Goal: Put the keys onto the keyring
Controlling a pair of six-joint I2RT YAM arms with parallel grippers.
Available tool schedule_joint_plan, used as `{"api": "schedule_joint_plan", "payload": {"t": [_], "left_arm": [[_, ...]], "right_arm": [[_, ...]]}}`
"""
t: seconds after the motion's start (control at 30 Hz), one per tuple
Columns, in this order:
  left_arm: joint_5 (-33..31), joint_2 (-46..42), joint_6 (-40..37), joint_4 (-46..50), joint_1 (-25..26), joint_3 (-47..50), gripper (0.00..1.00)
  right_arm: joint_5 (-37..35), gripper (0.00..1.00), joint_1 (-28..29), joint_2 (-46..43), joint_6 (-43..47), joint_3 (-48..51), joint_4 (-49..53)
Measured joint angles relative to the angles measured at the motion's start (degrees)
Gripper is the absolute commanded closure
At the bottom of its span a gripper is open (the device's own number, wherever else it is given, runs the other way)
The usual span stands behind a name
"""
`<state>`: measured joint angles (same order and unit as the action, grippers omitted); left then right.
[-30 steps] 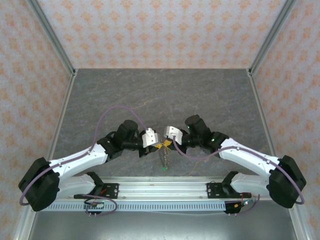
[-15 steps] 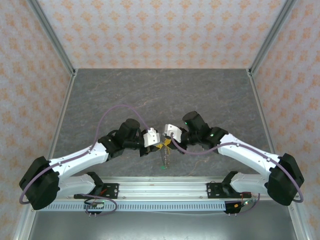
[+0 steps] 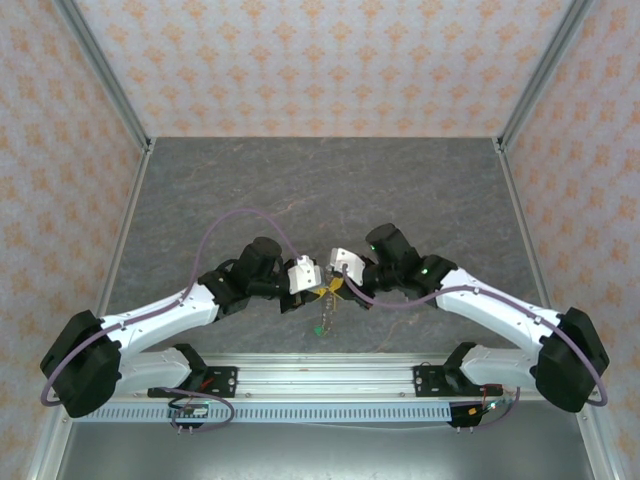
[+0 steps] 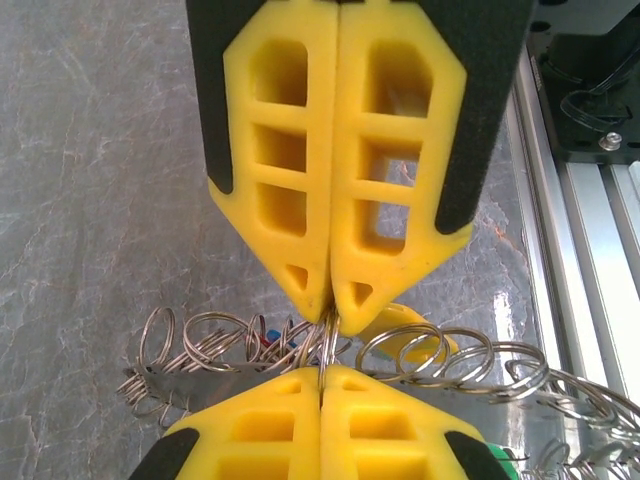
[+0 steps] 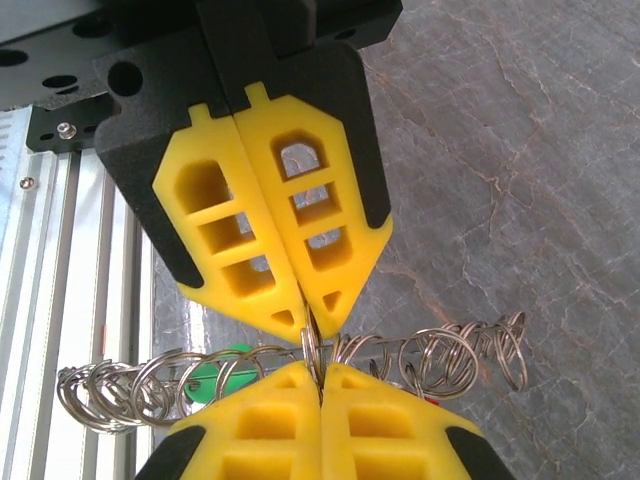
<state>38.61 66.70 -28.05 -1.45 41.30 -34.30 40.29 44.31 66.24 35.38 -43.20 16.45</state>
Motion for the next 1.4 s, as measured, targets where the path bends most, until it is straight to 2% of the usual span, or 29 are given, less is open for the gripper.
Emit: {"api": "schedule_joint_plan", "payload": {"t": [0.6,0.83,0.93,1.03,1.13,1.4], "left_arm": [[1.5,-0.3,4.5,-8.8,0.5,4.5,1.0],[1.6,-0.3,5.7,-10.4,0.3,4.8,1.0],[1.4,-0.3,5.7,-10.4,0.3,4.9,1.0],[1.4,-0.3,5.3,-9.8,0.3,4.8,0.91],[1.4,-0.3,4.4,-8.6,0.3,4.3,0.87],[0.4,-0.3,1.4,-3.7,0.4,1.2,0.83]], "right_arm": [[6.2,0.83,-3.0,-2.1,-6.2,8.9,-14.3],[7.6,0.96,-4.0,-2.1,-7.1,9.4,-16.5],[7.6,1.0,-4.1,-2.2,-6.7,9.5,-16.4],[7.7,1.0,-4.1,-2.3,-6.0,9.2,-15.3],[7.8,1.0,-4.1,-2.2,-5.0,7.8,-12.7],[7.1,1.0,-3.9,-0.9,-3.3,3.0,-6.0]]}}
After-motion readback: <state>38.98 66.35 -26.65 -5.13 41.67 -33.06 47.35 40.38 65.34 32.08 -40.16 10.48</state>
